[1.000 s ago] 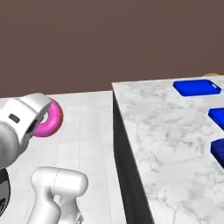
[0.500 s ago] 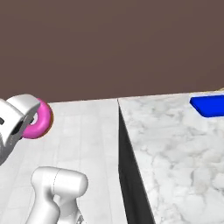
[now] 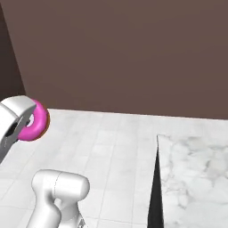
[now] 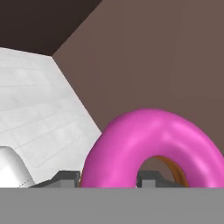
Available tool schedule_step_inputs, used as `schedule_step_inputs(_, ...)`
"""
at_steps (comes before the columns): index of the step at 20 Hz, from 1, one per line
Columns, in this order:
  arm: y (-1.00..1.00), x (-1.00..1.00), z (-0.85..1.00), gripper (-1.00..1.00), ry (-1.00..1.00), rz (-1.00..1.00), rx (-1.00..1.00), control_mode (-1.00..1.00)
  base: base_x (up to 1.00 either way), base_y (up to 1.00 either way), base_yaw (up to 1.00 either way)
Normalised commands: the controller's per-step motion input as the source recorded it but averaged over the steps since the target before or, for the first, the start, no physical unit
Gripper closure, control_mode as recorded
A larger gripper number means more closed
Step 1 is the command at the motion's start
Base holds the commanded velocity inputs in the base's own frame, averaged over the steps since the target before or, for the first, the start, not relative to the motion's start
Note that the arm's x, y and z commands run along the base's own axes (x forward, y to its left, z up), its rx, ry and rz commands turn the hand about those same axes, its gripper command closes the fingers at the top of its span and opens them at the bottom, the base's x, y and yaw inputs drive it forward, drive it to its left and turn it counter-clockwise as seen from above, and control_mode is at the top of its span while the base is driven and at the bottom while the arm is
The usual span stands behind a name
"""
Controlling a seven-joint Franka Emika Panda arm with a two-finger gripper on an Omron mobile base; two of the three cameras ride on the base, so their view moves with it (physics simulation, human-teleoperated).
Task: Take the donut and cupcake from the fridge and place them on the empty tray on the dining counter.
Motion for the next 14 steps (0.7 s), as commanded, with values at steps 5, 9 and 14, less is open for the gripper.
schedule_step_inputs(5,0.00,0.00,0.00,1.00,0.00,0.00,0.00,1.00,1.00,-0.03,0.16)
schedule_step_inputs(9,0.00,0.00,0.00,1.00,0.00,0.00,0.00,1.00,1.00,0.00,-0.07)
schedule_step_inputs(14,0.00,0.00,0.00,1.00,0.00,0.00,0.00,1.00,0.96,0.00,-0.17)
